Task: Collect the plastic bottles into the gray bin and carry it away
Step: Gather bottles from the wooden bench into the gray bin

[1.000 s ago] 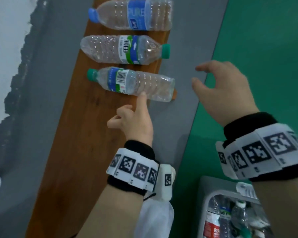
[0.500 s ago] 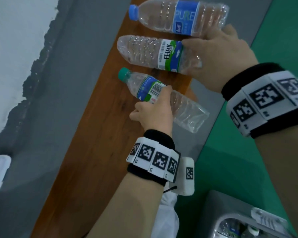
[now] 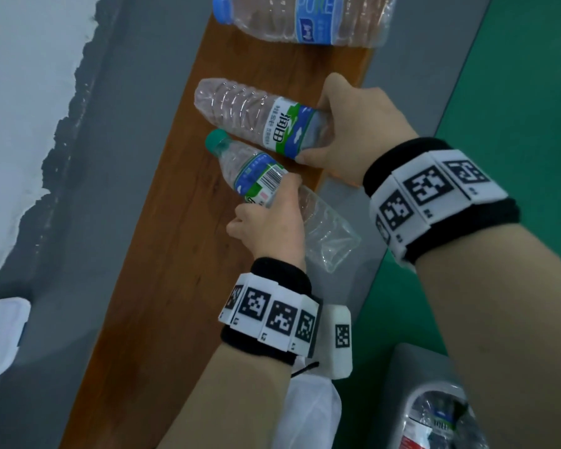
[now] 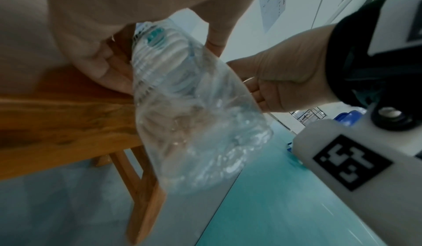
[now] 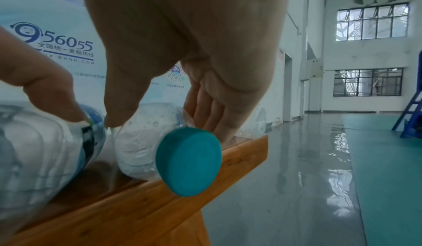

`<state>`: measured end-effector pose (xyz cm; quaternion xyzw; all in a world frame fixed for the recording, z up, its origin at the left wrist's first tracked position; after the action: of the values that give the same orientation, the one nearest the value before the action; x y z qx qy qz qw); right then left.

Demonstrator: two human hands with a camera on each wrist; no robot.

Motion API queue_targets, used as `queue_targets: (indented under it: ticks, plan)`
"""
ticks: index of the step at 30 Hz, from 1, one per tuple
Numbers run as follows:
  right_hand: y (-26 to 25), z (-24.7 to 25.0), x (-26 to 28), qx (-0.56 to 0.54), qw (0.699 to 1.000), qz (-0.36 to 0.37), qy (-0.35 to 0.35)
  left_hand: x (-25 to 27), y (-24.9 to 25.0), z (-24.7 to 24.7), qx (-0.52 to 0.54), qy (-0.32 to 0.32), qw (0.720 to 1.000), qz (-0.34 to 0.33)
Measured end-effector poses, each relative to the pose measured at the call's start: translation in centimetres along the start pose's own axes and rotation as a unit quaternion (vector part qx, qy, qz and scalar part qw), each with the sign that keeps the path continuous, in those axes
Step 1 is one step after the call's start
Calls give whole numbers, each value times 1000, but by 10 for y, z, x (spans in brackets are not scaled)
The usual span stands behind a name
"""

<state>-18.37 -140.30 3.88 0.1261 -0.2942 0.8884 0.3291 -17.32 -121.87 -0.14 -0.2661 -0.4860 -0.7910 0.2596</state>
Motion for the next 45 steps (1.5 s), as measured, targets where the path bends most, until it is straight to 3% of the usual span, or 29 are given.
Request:
queue_targets:
  ticks: [6, 13, 23, 27, 32, 36, 41, 43, 45]
  plan:
    - [26, -7, 32, -31, 999, -15, -1, 20, -10, -2, 59, -3, 997, -53]
    - [78, -25, 113, -71, 996, -51, 25, 78, -43, -10, 27, -51, 986, -159]
    - [196, -123, 294, -172, 963, -199, 57, 166, -204, -23, -72, -197, 963, -168]
    - [233, -184, 367, -258, 925, -266, 83, 192, -277, -22, -136, -252, 944, -165]
    - [268, -249, 449, -365, 856, -342, 135, 222, -351, -19, -230, -322, 904, -161]
    - [290, -295, 506, -356, 822, -408, 176, 237, -399, -20, -329, -361, 853, -184]
    - [306, -349, 578, -376, 753, -501, 198, 254, -468, -19, -449, -405, 774, -189]
    - [311, -361, 607, -360, 728, -546, 205, 260, -493, -15, -472, -414, 758, -178]
    - [316, -369, 634, -330, 706, -593, 203, 257, -519, -3, -495, -396, 761, -137]
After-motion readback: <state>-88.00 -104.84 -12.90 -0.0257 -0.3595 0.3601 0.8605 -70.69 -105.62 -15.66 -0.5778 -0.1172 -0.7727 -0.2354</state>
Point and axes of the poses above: each hand's wrist, its own x-axis away from the middle knuckle, its own z-axis out of the back of the hand, y = z × x, the point moved 9 cm from there along -x, towards the middle knuckle, and after that the axes turned 9 degrees about x, right-handed, at the moved point
